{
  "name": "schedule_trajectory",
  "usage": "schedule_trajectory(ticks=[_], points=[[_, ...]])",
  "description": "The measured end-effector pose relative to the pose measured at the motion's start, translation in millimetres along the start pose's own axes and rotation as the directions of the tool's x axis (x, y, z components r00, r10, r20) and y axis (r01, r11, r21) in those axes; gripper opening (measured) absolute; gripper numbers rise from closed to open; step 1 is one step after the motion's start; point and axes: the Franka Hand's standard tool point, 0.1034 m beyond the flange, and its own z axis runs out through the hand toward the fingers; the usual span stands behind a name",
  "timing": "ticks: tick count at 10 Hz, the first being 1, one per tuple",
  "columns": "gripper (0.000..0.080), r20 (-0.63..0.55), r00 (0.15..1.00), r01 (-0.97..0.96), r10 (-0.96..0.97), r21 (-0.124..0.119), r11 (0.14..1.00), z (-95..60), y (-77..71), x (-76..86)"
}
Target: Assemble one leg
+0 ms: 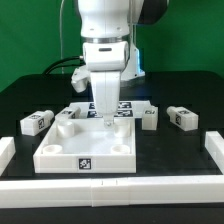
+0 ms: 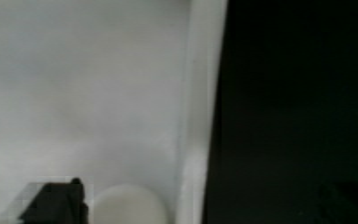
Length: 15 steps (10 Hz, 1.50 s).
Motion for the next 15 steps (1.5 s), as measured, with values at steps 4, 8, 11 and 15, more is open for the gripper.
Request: schedule_trajectory(ticks=[4, 8, 11, 15], points=[[0.065, -0.007, 1.0, -0.03, 0.03, 0.013, 0.999, 12.0, 2.3, -10.4], [0.0197, -0.007, 1.0, -0.03, 0.03, 0.015, 0.999, 12.5, 1.6, -10.3], [0.0061, -0.007, 1.0, -0.03, 0.03, 0.007, 1.0, 11.4, 3.3, -10.4], [0.006, -0.007, 1.0, -0.03, 0.03, 0.007, 1.0, 11.4, 3.4, -10.4]])
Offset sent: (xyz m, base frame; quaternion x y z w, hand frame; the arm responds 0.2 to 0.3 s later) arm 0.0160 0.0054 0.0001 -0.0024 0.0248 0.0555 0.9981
